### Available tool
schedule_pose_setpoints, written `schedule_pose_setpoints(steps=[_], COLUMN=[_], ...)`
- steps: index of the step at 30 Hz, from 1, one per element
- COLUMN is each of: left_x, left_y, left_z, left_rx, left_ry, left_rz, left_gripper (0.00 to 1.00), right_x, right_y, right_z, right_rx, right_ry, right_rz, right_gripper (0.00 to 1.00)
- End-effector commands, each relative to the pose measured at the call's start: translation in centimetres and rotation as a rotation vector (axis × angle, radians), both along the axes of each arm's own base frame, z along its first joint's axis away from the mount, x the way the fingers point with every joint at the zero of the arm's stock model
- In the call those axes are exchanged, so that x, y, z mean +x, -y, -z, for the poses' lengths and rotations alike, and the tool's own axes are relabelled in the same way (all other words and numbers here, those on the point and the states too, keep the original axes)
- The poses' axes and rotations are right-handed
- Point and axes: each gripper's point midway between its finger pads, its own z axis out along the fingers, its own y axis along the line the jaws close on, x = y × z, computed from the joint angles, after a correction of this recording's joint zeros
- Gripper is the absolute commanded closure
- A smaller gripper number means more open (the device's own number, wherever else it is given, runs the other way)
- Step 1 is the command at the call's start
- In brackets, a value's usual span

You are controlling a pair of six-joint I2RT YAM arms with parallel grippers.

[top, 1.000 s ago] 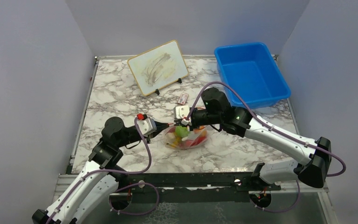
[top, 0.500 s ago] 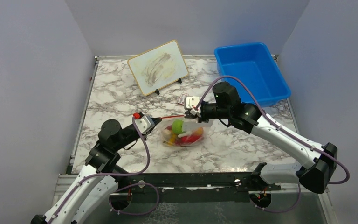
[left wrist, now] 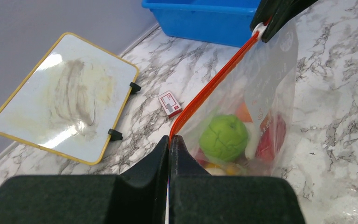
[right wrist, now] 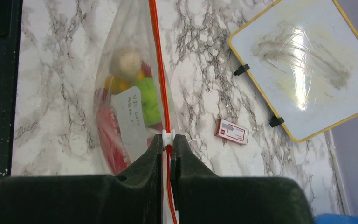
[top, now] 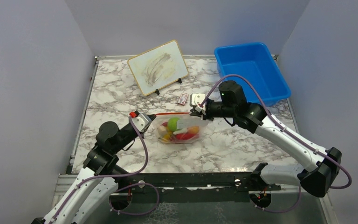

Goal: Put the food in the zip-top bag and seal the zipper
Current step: Zip the zipper food storage bag at the center of the board.

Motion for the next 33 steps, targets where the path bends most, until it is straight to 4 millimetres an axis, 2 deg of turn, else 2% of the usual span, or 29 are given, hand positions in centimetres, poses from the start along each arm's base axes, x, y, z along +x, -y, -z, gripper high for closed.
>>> schedule_pose_setpoints(steps=[1, 19, 33], left_x=[1.0, 1.7, 1.9], left_y=[-2.2, -4.2, -5.2], left_z=[-2.2, -2.1, -2.1], left_rx=[-0.013, -0.009, -0.007], left_ry=[0.054, 0.059, 0.063], left_rz=[-0.131, -0.247, -0.305], left_gripper=[1.00, 1.00, 1.00], right_x=[0.4, 1.1, 2.0], right_y=[1.7, 3.5, 6.2], right_z=[0.2, 0.6, 0.9], right_rx=[-0.023, -0.042, -0.091], right_ry=[0.001, -0.008, -0.009], right_rz=[0.050, 0.116, 0.231], right_gripper=[0.99, 0.99, 0.99])
